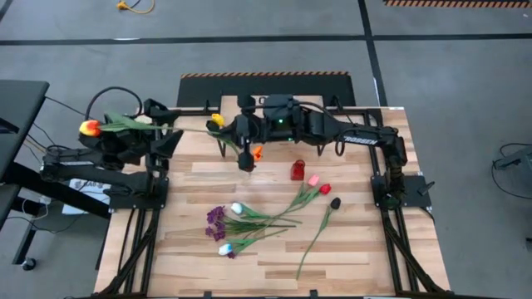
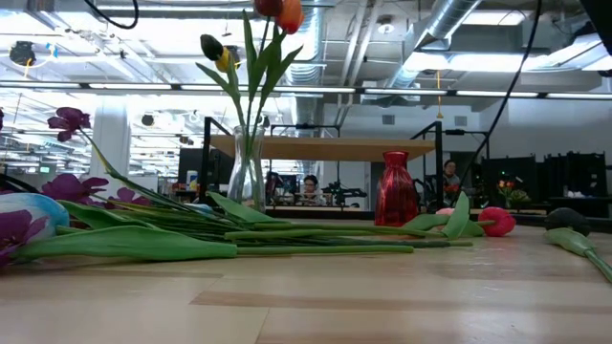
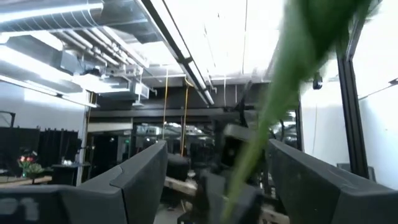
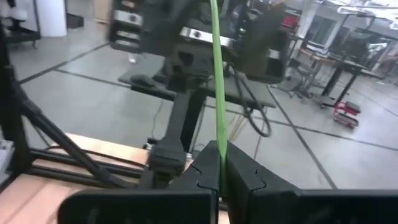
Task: Pick and place flowers into a vace then onto a shelf
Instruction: Put the yellow tulip into the transparent vase
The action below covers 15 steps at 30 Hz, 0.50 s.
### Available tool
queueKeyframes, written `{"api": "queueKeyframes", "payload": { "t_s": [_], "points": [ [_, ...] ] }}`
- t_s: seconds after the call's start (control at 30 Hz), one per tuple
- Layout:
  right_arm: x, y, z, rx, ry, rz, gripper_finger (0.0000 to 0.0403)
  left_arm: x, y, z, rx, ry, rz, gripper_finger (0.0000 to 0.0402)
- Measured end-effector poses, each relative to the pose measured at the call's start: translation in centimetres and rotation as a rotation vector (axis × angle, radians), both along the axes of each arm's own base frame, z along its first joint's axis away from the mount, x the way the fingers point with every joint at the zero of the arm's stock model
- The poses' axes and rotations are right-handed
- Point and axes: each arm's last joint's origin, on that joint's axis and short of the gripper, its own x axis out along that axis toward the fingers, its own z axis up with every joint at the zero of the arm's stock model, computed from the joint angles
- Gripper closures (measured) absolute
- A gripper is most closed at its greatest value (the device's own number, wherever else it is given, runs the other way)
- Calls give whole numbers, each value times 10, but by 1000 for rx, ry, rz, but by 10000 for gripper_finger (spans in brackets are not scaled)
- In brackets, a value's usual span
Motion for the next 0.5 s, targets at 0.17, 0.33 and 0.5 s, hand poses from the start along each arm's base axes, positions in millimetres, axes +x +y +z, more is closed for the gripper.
{"api": "queueKeyframes", "payload": {
  "t_s": [0.17, 0.33, 0.5],
  "points": [
    [-2, 1, 1, -10, 12, -4, 403, -3, 0, 3, 10, -28, 7, 140],
    [-2, 2, 0, -17, 14, -5, 403, -2, 0, 1, 3, -9, 19, 141],
    [-2, 4, 0, -18, 15, -3, 403, 0, 1, -2, 6, 31, 42, 167]
  ]
}}
